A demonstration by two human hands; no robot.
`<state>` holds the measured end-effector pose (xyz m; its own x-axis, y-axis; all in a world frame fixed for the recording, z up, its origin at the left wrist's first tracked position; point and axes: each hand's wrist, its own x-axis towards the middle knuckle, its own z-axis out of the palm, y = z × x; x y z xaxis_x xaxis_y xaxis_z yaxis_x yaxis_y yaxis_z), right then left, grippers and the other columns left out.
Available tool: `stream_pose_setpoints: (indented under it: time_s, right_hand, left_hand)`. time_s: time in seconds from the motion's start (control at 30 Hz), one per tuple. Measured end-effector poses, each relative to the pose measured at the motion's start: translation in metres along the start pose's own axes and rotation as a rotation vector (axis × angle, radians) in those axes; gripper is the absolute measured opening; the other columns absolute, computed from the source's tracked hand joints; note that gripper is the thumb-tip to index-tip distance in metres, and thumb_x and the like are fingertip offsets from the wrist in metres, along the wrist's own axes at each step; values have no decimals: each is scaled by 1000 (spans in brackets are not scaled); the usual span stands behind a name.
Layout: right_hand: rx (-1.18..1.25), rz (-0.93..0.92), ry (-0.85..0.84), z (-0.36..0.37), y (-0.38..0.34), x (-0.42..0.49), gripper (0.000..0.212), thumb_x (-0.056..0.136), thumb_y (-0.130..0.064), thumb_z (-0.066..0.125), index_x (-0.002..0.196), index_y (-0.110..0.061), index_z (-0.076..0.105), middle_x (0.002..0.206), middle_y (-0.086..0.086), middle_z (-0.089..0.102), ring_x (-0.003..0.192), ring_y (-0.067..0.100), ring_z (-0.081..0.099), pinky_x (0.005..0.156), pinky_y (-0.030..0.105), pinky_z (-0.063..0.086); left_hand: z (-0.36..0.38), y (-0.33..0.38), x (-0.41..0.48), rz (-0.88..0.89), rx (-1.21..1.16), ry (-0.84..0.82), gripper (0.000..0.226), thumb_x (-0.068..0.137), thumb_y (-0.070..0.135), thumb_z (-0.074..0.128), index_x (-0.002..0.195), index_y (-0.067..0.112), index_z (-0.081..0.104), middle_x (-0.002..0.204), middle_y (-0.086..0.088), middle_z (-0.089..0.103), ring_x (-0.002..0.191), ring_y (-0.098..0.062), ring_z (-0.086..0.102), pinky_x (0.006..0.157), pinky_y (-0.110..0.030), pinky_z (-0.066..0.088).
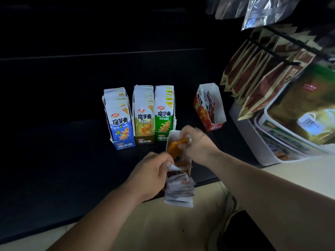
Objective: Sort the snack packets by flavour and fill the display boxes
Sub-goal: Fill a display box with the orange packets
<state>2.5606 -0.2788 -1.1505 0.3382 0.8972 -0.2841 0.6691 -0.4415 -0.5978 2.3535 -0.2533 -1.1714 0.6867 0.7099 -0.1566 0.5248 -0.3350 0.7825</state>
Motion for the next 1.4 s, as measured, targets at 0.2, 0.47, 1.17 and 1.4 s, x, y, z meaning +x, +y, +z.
stream_pose_setpoints:
  time_s: [0.2,0.47,1.17,1.4]
  right_hand:
    - [53,-43,97,-12,0,-4,8,96,-17,71,96,-25,73,122,-7,52,109,13,56,81,21,48]
    - [321,-43,93,-64,-27,-21,7,99,-16,68,93,-20,65,89,2,75,88,21,70,79,37,62]
    - [1066,262,-14,-57,-14,-59,11,101,-4,62,111,-8,60,122,13,70,114,29,69,86,43,61]
    - [580,237,78,-38,-10,-60,26,91,-21,78,116,-25,68,105,2,73,95,18,69,80,32,60]
  left_hand:
    - [0,-2,5,24,-37,30,17,107,30,50,95,39,60,81,11,57,74,-3,52,64,-26,41]
    - [1,7,2,20,-94,36,12,99,24,64,91,32,70,102,21,60,99,-1,61,85,-27,52]
    - [-27,54,16,-211,-749,294,11,96,12,73,106,12,70,93,-5,80,89,-20,75,61,-31,50]
    - [-29,40,16,63,-242,290,26,99,15,67,81,34,66,81,8,74,78,-10,71,71,-30,55]
